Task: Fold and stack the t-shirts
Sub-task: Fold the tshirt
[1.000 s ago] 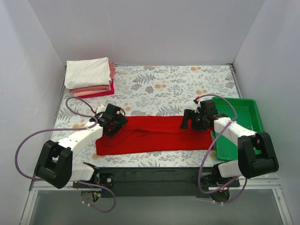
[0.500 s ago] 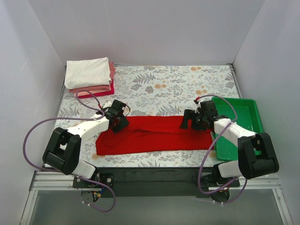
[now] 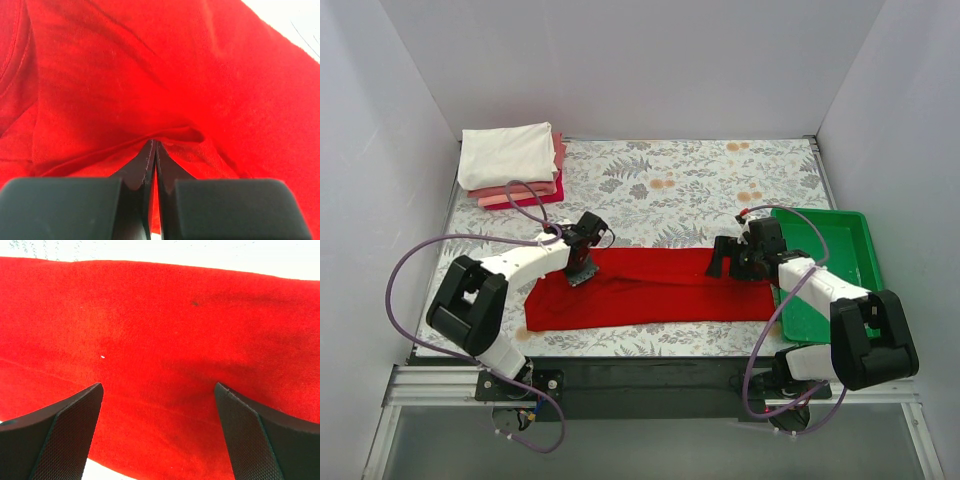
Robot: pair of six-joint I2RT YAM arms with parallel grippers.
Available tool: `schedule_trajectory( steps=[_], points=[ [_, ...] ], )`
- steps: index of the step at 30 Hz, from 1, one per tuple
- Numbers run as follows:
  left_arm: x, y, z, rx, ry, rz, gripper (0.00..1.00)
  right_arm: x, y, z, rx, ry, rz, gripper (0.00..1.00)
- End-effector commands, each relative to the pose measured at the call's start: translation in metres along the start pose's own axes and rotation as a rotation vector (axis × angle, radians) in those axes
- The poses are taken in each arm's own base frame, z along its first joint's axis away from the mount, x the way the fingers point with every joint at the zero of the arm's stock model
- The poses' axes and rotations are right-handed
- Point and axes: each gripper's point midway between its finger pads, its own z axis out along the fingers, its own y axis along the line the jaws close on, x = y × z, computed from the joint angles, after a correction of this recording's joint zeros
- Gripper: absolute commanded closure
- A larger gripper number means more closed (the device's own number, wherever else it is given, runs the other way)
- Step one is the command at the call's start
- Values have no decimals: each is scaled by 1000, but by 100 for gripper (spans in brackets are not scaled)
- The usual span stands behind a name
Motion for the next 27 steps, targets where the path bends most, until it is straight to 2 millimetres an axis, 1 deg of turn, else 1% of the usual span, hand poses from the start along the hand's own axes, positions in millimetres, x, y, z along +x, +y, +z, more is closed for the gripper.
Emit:
schedule_trajectory(
  steps=[1, 8, 16, 20, 23, 24, 25, 26, 27],
  points=[
    [-9, -4, -23, 25, -54, -25, 100, 9, -6, -2, 30, 13, 4, 2],
    [1, -2, -35, 54, -61, -33, 100, 13, -9, -3, 35, 14, 0, 2],
    [23, 10, -35, 39, -42, -24, 100, 15, -9, -5, 31, 8, -5, 2],
    [37, 9, -39, 81, -32, 11, 100, 17, -9, -5, 34, 9, -10, 2],
    [47, 3, -45, 130, -19, 60, 100, 17, -11, -5, 38, 10, -9, 2],
    [52, 0, -48, 151, -13, 87, 92, 16, -10, -5, 37, 10, -12, 2],
    [53, -6, -53, 195, -17, 124, 87, 17, -11, -5, 41, 11, -11, 2],
    [61, -11, -58, 232, 9, 152, 82, 17, -11, -5, 42, 12, -11, 2],
    [66, -15, -64, 262, 11, 183, 73, 16, -11, -4, 41, 11, -13, 2]
  ],
)
